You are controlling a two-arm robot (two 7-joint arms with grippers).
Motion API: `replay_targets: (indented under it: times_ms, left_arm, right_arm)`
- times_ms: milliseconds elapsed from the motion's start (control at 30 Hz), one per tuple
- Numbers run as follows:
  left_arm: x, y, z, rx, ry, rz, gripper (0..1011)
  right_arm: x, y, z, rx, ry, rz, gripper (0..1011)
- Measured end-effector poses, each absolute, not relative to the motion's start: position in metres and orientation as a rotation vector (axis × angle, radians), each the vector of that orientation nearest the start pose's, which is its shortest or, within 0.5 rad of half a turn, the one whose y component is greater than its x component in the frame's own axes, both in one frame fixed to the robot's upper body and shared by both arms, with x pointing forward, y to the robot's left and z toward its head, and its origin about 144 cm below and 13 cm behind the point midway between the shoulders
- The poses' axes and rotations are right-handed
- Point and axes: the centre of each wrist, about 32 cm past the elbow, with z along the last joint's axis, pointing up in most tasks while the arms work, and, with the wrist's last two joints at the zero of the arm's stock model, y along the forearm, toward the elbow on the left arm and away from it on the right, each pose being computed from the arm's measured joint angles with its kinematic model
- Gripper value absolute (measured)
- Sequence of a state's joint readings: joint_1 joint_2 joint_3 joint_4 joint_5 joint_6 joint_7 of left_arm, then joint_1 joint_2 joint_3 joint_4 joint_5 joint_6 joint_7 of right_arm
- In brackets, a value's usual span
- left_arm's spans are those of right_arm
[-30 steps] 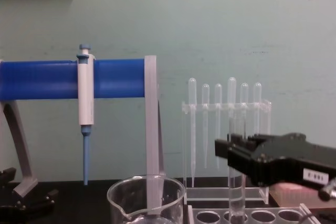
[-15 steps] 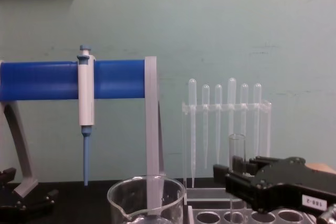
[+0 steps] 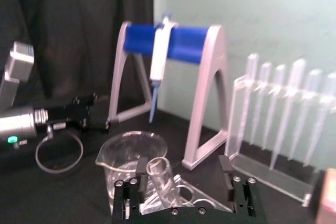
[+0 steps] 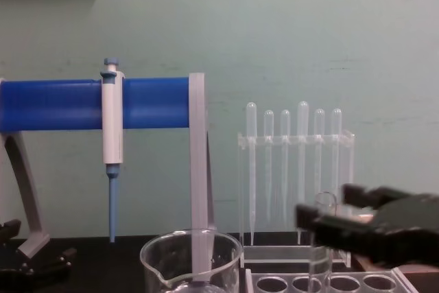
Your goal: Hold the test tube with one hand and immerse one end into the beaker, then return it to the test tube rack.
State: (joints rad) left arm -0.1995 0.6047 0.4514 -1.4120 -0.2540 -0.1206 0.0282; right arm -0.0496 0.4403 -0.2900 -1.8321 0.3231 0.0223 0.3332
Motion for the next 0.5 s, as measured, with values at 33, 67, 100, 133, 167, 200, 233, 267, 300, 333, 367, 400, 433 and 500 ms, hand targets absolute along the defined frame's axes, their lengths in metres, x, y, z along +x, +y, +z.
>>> replay_targets:
  times_ms: [33, 67, 100, 133, 167, 200, 233, 267, 300, 333, 367, 400, 433, 500]
  left_arm:
    - [0.489, 0.31, 1.14, 0.304, -0.285, 1.248, 1000]
    - [0.489, 0.31, 1.14, 0.304, -0.285, 1.248, 1000]
    - [0.489, 0.31, 1.14, 0.304, -0.285, 1.248, 1000]
    - [0.489, 0.31, 1.14, 0.304, -0.285, 1.248, 1000]
    - [0.489, 0.31, 1.14, 0.304, -0.285, 1.248, 1000]
    - [0.489, 0.31, 1.14, 0.304, -0.285, 1.248, 1000]
    - [0.489, 0.31, 1.14, 0.304, -0.285, 1.248, 1000]
    - [0.489, 0.31, 1.14, 0.304, -0.285, 1.248, 1000]
    - [0.489, 0.31, 1.14, 0.304, -0.285, 1.248, 1000]
    - [0.489, 0.31, 1.14, 0.304, -0.285, 1.248, 1000]
    - [0.489, 0.31, 1.14, 0.304, -0.285, 1.248, 1000]
    - [0.489, 0.31, 1.14, 0.304, -0.285, 1.248, 1000]
    - [0.489, 0.31, 1.14, 0.304, -0.285, 1.248, 1000]
    - [0.489, 0.31, 1.14, 0.304, -0.285, 1.248, 1000]
  right_arm:
    - [0.422, -0.239, 1.191, -0.013, -0.099, -0.879, 838]
    - [0.418, -0.241, 1.192, 0.003, -0.106, -0.887, 850]
    - [0.415, -0.243, 1.192, 0.018, -0.113, -0.896, 874]
    - [0.408, -0.248, 1.192, 0.045, -0.126, -0.916, 908]
    - [0.405, -0.25, 1.192, 0.059, -0.133, -0.927, 956]
    - [0.4, -0.254, 1.193, 0.077, -0.143, -0.95, 966]
    - [0.397, -0.256, 1.192, 0.083, -0.147, -0.963, 985]
    - [0.395, -0.259, 1.192, 0.088, -0.151, -0.981, 997]
    - [0.393, -0.261, 1.192, 0.09, -0.152, -0.994, 1003]
    - [0.39, -0.265, 1.191, 0.087, -0.152, -1.027, 1002]
    - [0.389, -0.267, 1.19, 0.084, -0.151, -1.044, 1002]
    - [0.388, -0.269, 1.189, 0.082, -0.149, -1.061, 1002]
    - [0.386, -0.272, 1.187, 0.067, -0.144, -1.1, 1002]
    - [0.385, -0.275, 1.184, 0.046, -0.138, -1.14, 1002]
